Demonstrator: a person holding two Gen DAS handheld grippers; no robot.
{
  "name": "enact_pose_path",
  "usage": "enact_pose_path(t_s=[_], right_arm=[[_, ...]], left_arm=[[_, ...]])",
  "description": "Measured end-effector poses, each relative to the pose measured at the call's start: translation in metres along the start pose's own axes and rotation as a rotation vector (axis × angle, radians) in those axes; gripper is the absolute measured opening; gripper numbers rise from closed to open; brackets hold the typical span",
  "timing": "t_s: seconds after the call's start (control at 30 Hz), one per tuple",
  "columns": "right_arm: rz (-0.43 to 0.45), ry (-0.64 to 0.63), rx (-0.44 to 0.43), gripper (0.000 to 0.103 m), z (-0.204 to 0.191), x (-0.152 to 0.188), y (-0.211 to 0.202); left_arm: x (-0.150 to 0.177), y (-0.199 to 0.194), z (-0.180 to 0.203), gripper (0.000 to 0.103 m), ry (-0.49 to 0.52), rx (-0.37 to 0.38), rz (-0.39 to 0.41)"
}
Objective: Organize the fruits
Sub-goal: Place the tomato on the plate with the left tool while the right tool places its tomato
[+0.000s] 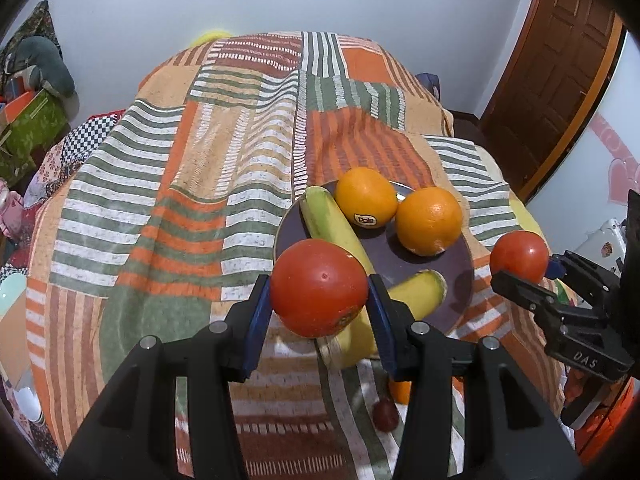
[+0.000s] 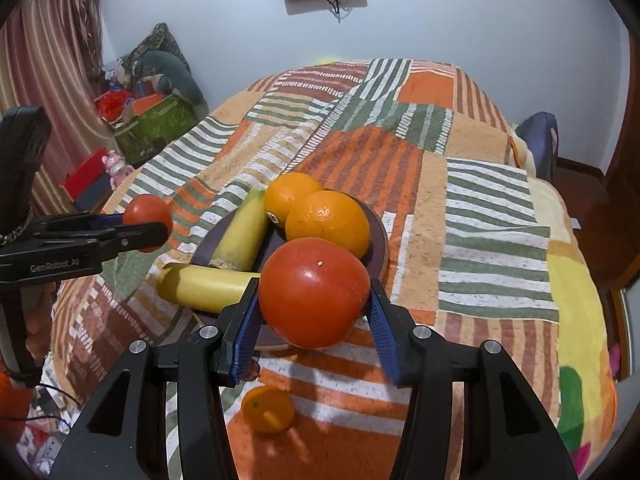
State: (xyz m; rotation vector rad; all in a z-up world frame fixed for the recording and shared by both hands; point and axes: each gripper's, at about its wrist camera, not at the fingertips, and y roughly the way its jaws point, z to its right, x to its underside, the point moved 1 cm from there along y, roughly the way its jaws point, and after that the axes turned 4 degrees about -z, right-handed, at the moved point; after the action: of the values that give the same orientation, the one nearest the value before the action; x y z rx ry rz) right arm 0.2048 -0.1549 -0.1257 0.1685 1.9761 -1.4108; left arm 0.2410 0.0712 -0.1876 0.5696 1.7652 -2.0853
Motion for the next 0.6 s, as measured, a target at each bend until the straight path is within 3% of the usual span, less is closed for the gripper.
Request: enact_pose_path(t_s=[0.6], right_arm=[[-0.069,0.009,0.001,0.047,0.007,0.001,0.037]], left_arm=[[-0.013,0.057,-0.012,0.047,-0.025,0.024,-0.089]])
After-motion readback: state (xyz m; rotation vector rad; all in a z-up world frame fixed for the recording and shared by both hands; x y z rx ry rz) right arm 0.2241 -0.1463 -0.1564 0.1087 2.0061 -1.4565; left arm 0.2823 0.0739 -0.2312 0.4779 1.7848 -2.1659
